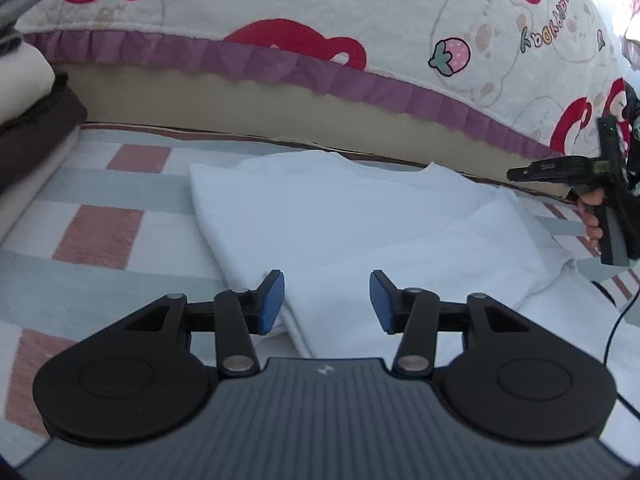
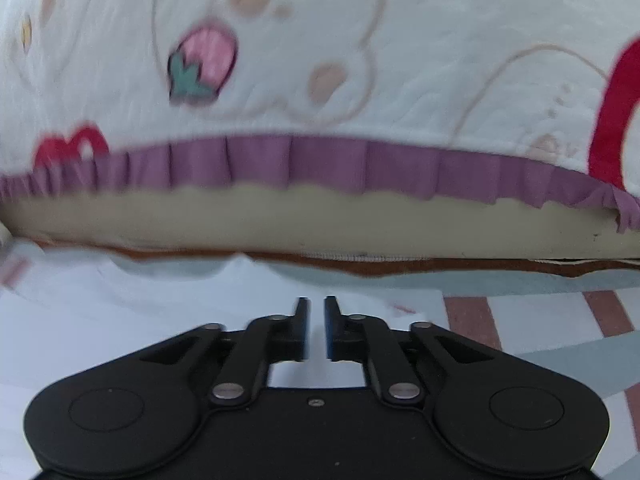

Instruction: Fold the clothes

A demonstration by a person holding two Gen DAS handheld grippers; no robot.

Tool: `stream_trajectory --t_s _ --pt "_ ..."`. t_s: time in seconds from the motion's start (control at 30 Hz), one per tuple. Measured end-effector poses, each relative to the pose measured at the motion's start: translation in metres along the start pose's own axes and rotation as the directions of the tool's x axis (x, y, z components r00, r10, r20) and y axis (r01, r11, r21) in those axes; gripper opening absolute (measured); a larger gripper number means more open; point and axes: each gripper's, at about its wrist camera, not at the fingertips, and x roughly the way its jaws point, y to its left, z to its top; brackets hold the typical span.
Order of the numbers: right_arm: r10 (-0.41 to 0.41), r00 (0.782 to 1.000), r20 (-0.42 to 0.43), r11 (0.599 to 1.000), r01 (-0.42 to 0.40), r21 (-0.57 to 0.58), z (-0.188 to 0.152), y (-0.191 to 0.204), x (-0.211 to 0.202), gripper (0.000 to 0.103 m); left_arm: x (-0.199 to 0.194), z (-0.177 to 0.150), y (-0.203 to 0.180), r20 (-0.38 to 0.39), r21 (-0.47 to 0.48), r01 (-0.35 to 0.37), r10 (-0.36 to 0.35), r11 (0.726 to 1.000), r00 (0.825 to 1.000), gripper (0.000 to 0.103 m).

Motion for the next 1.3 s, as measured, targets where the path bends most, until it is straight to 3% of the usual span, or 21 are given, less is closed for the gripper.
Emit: stream_trajectory --t_s 0.1,0.33,0.43,0.57,0.63,0.67,0.7,0.77,0.9,1.0,1.17,1.23,1.3 --pt "0.027 1.000 -0.013 0.998 -0.026 0.054 -0.001 -0.027 -0.008 0.034 0.005 0.001 -0.003 0.002 0.027 -0.009 0.008 1.000 1.000 0.047" --pt "0.036 0.996 -0.087 0.999 -0.036 -0.004 -0.012 -0.041 -0.001 0.034 0.023 0.007 -0.006 -0.031 0.107 -0.024 0.028 0.994 0.999 0.047" --pt "0.022 0.993 -0.113 1.000 -0.022 0.000 -0.016 -0.046 0.017 0.044 0.032 0.013 -0.003 -0.042 0.169 -0.049 0.057 0.984 0.997 0.058" --pt "0.007 0.990 -0.142 0.999 0.000 0.050 -0.022 -0.054 0.040 0.045 0.041 0.024 -0.005 -0.070 0.183 0.065 -0.053 0.981 0.996 0.068" --pt "0.017 0.989 -0.148 0.997 -0.005 0.082 -0.025 -0.058 0.048 0.044 0.054 0.024 -0.012 -0.115 0.229 0.063 -0.037 0.971 0.993 0.071" --pt "0.045 0.988 -0.148 0.994 -0.029 0.108 -0.025 -0.062 0.049 0.039 0.063 0.022 -0.014 -0.147 0.249 0.053 -0.017 0.967 0.989 0.071" --pt "0.074 0.986 -0.149 0.989 -0.054 0.136 -0.024 -0.066 0.050 0.009 0.066 0.019 -0.014 -0.152 0.252 0.053 -0.014 0.966 0.988 0.073" --pt "0.099 0.985 -0.144 0.983 -0.074 0.169 -0.021 -0.072 0.049 0.008 0.070 0.015 -0.010 -0.150 0.226 0.071 -0.037 0.972 0.988 0.089" --pt "0.072 0.986 -0.148 0.995 -0.061 0.081 -0.019 -0.066 0.046 0.007 0.065 0.008 -0.003 -0.140 0.162 0.115 -0.092 0.980 0.986 0.090" --pt "0.076 0.986 -0.146 0.995 -0.066 0.075 -0.019 -0.067 0.046 0.007 0.061 0.004 -0.010 -0.160 0.207 0.113 -0.080 0.972 0.984 0.084" --pt "0.086 0.987 -0.137 0.995 -0.078 0.061 -0.021 -0.068 0.047 0.008 0.052 0.006 -0.018 -0.182 0.215 0.080 -0.040 0.973 0.982 0.016" --pt "0.103 0.987 -0.120 0.994 -0.097 0.053 -0.021 -0.070 0.044 0.007 0.049 0.011 -0.014 -0.179 0.141 0.079 -0.053 0.987 0.982 0.008" --pt "0.112 0.990 -0.091 0.993 -0.109 0.040 -0.020 -0.071 0.038 0.007 0.039 0.018 -0.019 -0.135 0.137 0.065 -0.047 0.988 0.990 0.007"
